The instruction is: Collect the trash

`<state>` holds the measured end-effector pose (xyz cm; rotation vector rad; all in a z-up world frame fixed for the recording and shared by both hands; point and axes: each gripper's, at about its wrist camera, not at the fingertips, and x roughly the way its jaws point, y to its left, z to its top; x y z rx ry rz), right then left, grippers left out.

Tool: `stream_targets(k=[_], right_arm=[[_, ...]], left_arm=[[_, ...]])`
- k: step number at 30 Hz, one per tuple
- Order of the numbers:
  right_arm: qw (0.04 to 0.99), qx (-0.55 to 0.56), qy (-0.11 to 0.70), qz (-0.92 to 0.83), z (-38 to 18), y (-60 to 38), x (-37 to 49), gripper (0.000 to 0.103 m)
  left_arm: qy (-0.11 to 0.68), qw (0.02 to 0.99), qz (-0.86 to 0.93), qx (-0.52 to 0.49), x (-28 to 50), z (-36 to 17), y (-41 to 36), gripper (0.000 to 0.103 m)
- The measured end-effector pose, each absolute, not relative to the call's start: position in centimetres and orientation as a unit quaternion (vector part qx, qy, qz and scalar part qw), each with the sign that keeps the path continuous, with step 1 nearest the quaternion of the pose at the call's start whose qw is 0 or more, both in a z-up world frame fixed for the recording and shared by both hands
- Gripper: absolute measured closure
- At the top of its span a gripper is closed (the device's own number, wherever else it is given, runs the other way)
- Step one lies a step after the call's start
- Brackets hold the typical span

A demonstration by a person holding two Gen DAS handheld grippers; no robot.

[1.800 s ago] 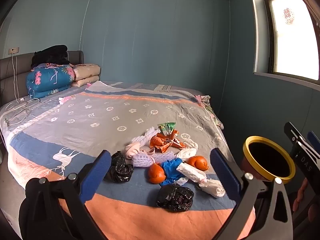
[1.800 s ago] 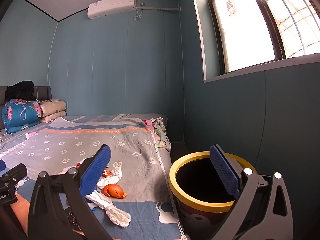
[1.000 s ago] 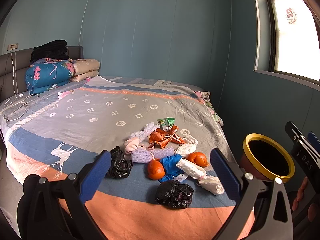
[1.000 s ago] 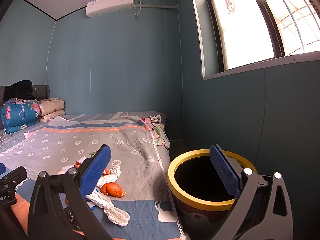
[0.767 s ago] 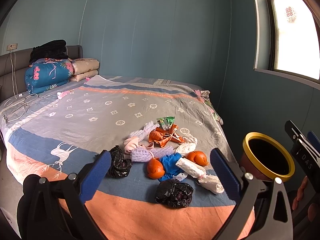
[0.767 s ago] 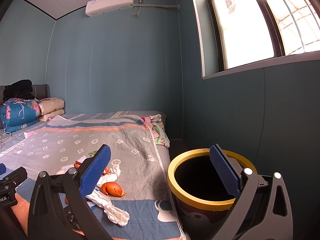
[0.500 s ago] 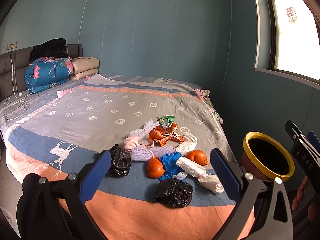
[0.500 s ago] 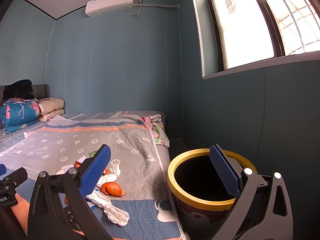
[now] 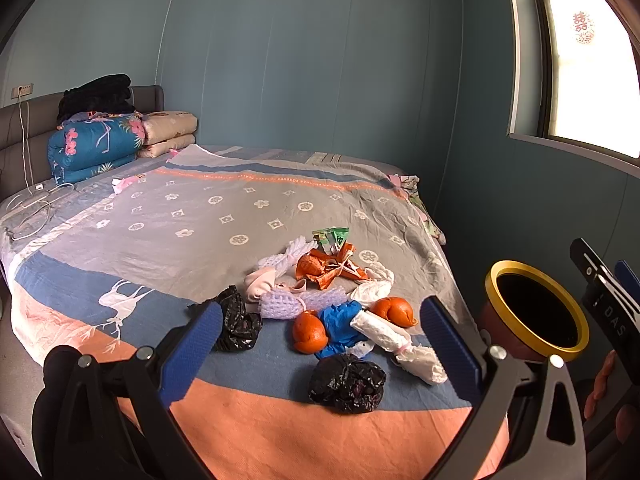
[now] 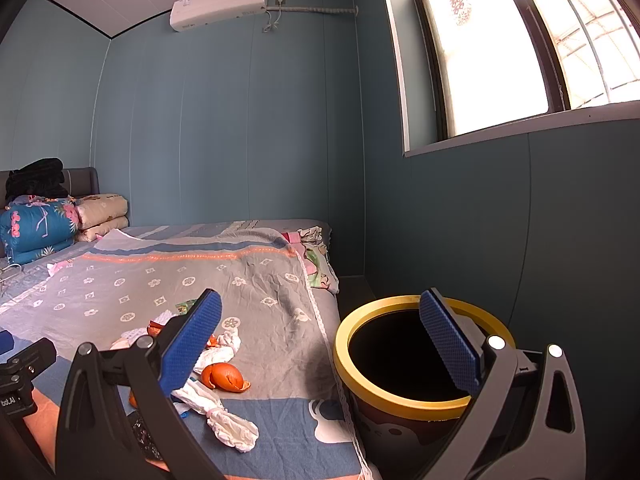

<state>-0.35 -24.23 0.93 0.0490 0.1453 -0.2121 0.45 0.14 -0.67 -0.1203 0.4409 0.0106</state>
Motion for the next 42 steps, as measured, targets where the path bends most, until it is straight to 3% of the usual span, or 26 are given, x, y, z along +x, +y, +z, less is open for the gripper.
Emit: stream_targets(k=[42], right_arm=[[0.991, 0.025, 0.075, -0.106, 1.01, -24.31, -0.42, 0.008]], left_arm=[[0.228, 0.972, 0.004, -0.064, 0.54, -0.94, 0.13, 0.007]])
